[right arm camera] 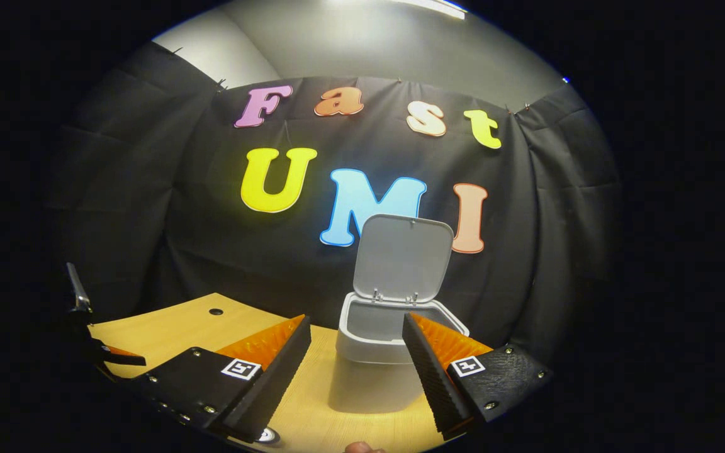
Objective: Press the lid of the desktop garbage bin to open it, pick up the crumpled paper on the desktop and throw it into the bin, then pick up the pop can on the desktop and drop it into the bin, and finally close the garbage bin lid.
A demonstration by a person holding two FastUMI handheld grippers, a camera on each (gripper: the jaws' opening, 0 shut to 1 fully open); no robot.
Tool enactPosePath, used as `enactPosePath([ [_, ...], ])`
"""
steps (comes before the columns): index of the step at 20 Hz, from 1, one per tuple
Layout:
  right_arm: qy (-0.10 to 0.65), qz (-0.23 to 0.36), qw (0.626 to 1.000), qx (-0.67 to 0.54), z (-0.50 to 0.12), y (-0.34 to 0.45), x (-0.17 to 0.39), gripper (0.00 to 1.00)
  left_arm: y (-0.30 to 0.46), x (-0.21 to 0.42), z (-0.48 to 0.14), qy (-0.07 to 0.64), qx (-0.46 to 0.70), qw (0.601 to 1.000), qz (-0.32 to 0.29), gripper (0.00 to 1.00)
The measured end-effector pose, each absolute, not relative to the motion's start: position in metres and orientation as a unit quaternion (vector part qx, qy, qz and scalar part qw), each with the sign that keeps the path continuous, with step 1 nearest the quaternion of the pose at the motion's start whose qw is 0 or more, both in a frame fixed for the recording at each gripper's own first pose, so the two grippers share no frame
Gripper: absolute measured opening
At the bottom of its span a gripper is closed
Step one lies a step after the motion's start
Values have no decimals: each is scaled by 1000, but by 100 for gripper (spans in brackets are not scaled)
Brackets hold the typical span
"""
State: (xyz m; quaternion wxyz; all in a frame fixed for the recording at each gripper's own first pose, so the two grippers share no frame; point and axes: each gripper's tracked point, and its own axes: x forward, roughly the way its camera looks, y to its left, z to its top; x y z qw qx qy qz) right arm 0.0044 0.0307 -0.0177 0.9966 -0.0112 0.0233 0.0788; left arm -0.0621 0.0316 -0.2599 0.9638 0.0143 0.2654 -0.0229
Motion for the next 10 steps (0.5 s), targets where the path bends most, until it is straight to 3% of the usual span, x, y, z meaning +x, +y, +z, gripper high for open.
enactPosePath([
  [6, 33, 72, 997, -7, -21, 26, -7, 94, 38, -65, -307, 310, 3, 951, -17, 95],
  [7, 35, 70, 997, -5, -23, 24, -8, 94, 40, -64, -316, 319, 2, 948, -16, 100],
  [8, 38, 68, 997, -5, -24, 23, -9, 94, 42, -65, -325, 328, 1, 945, -14, 95],
  [9, 41, 66, 997, -5, -25, 22, -10, 94, 45, -65, -333, 335, 0, 942, -13, 100],
  [10, 43, 64, 997, -5, -26, 20, -11, 94, 47, -67, -340, 342, -1, 939, -11, 96],
])
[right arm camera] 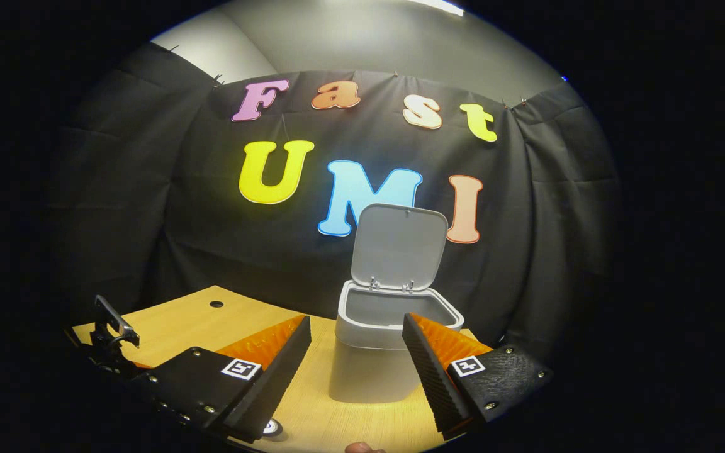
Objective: Press the lid of the desktop garbage bin to open it, pick up the crumpled paper on the desktop and throw it into the bin, then pick up the pop can on the desktop and drop it into the bin, and finally close the garbage bin lid.
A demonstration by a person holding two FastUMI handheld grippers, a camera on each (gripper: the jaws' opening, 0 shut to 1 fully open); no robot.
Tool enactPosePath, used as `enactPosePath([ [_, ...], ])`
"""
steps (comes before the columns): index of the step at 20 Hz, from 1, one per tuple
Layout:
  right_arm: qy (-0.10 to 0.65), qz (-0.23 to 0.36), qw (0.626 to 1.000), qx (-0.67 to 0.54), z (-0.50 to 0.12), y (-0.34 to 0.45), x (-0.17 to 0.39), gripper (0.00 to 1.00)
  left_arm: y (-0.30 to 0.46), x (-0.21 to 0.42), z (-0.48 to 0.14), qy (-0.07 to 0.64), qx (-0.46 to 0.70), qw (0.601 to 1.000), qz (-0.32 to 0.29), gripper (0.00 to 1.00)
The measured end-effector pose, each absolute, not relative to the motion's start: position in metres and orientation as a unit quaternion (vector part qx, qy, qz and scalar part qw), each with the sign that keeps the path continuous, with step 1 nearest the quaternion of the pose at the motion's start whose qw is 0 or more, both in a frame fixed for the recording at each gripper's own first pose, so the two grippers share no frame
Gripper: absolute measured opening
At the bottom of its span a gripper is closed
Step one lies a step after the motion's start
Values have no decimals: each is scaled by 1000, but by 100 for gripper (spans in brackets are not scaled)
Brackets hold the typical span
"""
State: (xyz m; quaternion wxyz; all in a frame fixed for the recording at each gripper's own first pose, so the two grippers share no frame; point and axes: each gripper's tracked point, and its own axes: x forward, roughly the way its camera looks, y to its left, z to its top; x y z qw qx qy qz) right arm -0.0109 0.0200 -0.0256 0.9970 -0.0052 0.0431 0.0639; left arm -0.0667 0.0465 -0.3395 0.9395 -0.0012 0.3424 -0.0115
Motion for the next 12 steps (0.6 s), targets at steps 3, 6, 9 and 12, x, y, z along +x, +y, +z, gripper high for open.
enactPosePath([
  [3, 48, 56, 997, -4, -28, 15, -12, 94, 52, -69, -352, 354, -4, 935, -4, 100],
  [6, 54, 51, 997, 3, -31, 13, -13, 94, 55, -74, -367, 371, -3, 929, -1, 100],
  [9, 60, 50, 997, 8, -34, 13, -12, 94, 57, -77, -376, 375, 3, 927, 3, 92],
  [12, 67, 49, 997, 11, -38, 14, -12, 94, 57, -76, -375, 370, 6, 929, 1, 81],
])
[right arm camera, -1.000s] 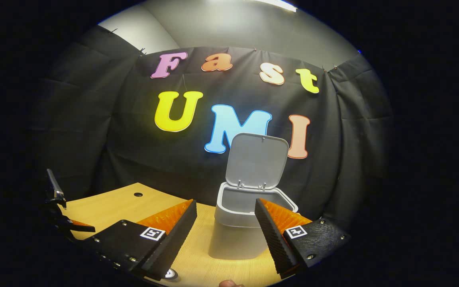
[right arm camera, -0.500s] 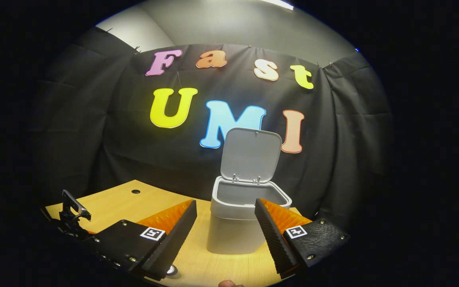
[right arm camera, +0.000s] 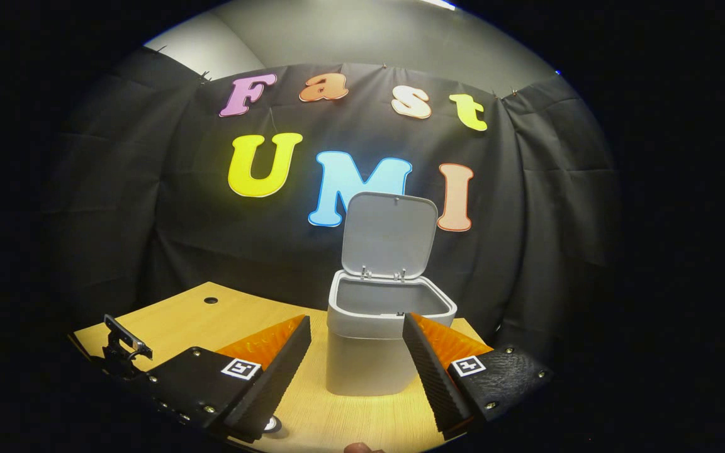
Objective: Press the lid of the desktop garbage bin to open it, pick up the crumpled paper on the desktop and throw it into the bin, then pick up the pop can on the desktop and drop it into the bin, and finally close the garbage bin lid.
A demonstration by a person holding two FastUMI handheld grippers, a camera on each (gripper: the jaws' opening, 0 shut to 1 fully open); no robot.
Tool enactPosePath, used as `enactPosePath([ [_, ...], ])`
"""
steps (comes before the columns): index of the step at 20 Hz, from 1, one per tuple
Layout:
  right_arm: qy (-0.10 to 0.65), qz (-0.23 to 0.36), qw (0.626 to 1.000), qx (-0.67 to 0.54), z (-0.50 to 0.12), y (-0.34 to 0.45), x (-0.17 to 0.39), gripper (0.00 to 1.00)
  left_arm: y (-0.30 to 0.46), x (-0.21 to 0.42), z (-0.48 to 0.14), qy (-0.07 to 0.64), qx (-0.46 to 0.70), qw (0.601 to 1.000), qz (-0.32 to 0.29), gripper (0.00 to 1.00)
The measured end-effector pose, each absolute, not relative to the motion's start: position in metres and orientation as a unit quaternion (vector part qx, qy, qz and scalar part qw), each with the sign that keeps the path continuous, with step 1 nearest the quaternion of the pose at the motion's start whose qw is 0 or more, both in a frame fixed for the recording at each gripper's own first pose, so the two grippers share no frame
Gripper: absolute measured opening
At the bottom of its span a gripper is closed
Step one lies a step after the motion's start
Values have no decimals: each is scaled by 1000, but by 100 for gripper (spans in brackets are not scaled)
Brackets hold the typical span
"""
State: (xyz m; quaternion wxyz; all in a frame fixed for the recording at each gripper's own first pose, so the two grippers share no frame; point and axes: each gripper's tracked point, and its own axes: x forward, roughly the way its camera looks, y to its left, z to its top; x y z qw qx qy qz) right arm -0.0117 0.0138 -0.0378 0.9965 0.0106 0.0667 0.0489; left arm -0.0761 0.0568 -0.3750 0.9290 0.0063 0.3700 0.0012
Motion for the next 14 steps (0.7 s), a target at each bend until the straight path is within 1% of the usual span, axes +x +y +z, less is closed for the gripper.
enactPosePath([
  [1, 69, 51, 996, 12, -38, 15, -12, 94, 56, -75, -375, 368, 7, 930, 1, 86],
  [2, 71, 52, 996, 13, -40, 16, -13, 94, 55, -75, -375, 368, 9, 930, -1, 82],
  [4, 73, 53, 996, 12, -41, 17, -13, 94, 53, -72, -376, 364, 14, 931, -3, 63],
  [7, 75, 53, 996, 11, -42, 17, -14, 94, 51, -72, -376, 358, 17, 933, -8, 42],
  [8, 76, 53, 996, 12, -43, 16, -14, 94, 51, -72, -376, 358, 17, 934, -9, 60],
  [9, 77, 53, 996, 13, -44, 17, -14, 94, 50, -70, -376, 356, 15, 934, -12, 45],
  [10, 80, 55, 995, 14, -46, 17, -14, 94, 53, -72, -376, 356, 12, 934, -8, 45],
  [11, 82, 56, 995, 15, -47, 18, -13, 94, 52, -71, -375, 355, 12, 935, -10, 40],
  [12, 82, 56, 995, 16, -49, 18, -14, 94, 52, -71, -375, 354, 14, 935, -11, 32],
  [13, 82, 57, 995, 16, -48, 18, -14, 95, 56, -70, -376, 351, 19, 936, -1, 40],
  [14, 82, 58, 995, 16, -49, 18, -15, 94, 56, -70, -375, 351, 20, 936, -1, 37],
])
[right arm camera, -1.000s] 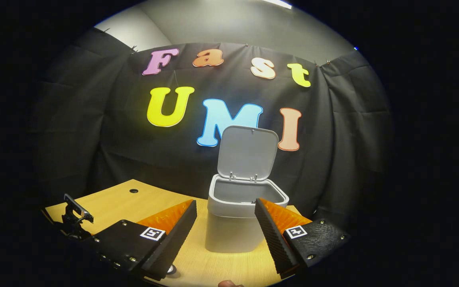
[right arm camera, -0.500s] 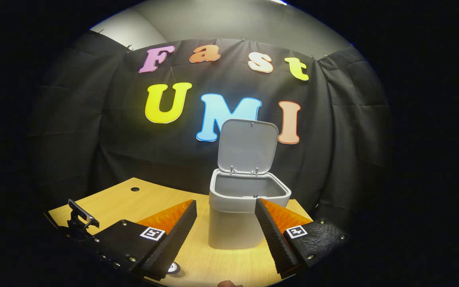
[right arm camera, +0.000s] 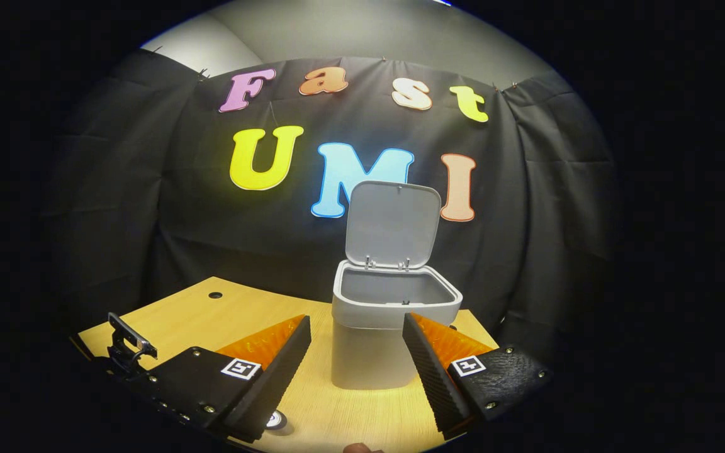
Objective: Press the lid of the desktop garbage bin to open it, pick up the crumpled paper on the desktop and throw it into the bin, then pick up the pop can on the desktop and drop it into the bin, and finally close the garbage bin lid.
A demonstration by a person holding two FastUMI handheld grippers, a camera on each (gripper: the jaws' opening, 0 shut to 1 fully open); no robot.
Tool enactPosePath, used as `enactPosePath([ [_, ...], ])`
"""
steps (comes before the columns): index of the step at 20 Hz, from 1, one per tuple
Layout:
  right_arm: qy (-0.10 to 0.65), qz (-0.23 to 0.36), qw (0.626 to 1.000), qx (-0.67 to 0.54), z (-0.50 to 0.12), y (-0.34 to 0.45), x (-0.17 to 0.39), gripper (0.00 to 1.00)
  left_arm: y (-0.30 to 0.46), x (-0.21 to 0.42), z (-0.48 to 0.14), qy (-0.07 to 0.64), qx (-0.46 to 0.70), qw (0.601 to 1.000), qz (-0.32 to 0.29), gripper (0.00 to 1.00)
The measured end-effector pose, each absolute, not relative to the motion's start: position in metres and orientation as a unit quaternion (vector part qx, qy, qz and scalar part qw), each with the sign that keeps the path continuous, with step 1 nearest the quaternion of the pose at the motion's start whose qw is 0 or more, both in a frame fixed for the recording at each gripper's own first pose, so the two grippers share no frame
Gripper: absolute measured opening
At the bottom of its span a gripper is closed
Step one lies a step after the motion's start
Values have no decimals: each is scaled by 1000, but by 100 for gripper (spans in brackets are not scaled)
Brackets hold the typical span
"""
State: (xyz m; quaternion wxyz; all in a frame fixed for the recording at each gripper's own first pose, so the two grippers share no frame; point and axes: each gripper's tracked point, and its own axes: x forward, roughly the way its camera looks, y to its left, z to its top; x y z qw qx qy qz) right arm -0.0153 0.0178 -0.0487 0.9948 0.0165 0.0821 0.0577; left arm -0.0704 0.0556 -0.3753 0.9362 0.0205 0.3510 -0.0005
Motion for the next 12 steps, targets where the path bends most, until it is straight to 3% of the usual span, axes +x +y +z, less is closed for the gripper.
enactPosePath([
  [2, 81, 57, 995, 15, -49, 16, -15, 94, 54, -72, -374, 347, 21, 938, 3, 23],
  [5, 83, 58, 995, 15, -50, 14, -15, 94, 51, -72, -366, 344, 9, 939, 9, 24],
  [6, 83, 58, 995, 15, -51, 13, -15, 94, 50, -71, -361, 340, 6, 940, 8, 16],
  [12, 82, 60, 995, 18, -54, 7, -12, 95, 29, -55, -320, 311, -7, 950, -9, 16],
])
